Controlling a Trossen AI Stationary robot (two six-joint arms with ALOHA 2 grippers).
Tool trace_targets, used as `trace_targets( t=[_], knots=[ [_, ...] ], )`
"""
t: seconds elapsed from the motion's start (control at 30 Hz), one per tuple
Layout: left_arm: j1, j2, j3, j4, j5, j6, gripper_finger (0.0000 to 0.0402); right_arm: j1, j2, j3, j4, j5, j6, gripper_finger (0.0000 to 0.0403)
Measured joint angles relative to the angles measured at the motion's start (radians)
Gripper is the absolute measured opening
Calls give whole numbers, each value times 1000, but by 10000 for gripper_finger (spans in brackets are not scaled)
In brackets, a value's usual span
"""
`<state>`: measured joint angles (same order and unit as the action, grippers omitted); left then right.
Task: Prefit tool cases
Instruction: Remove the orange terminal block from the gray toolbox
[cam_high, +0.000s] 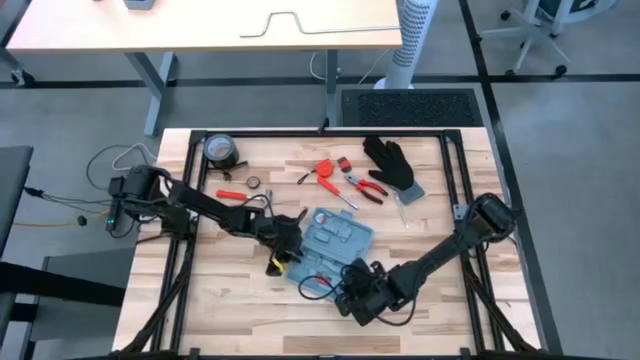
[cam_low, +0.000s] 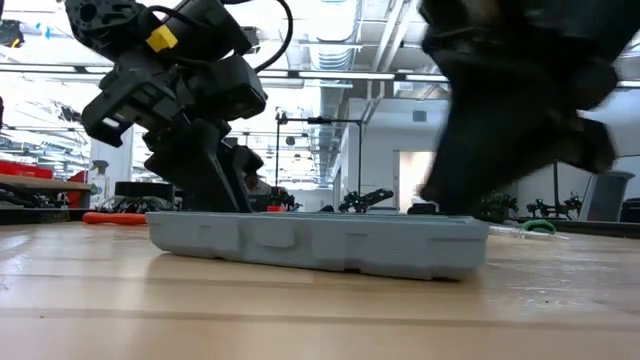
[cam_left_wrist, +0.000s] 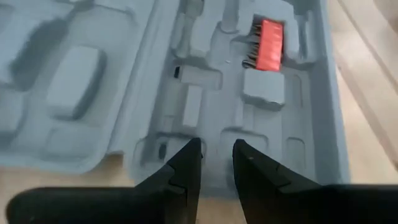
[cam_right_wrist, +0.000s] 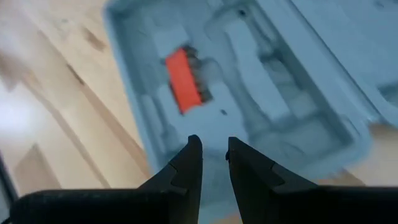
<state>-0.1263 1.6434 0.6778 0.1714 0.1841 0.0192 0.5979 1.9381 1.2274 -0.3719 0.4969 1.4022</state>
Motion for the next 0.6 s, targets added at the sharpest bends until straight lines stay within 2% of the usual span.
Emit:
trace_targets(
  t=[0.17,0.43,0.6],
  knots=[
    [-25,36,4,-8,31,-64,83,-20,-3,-33,-38,-49,11,87],
    [-64,34,2,-24,46,-112,83,-115,-7,-100,60,-72,-83,87],
    [-56,27,0,-28,22,-114,83,-87,-52,-106,46,-45,-150,87]
  ],
)
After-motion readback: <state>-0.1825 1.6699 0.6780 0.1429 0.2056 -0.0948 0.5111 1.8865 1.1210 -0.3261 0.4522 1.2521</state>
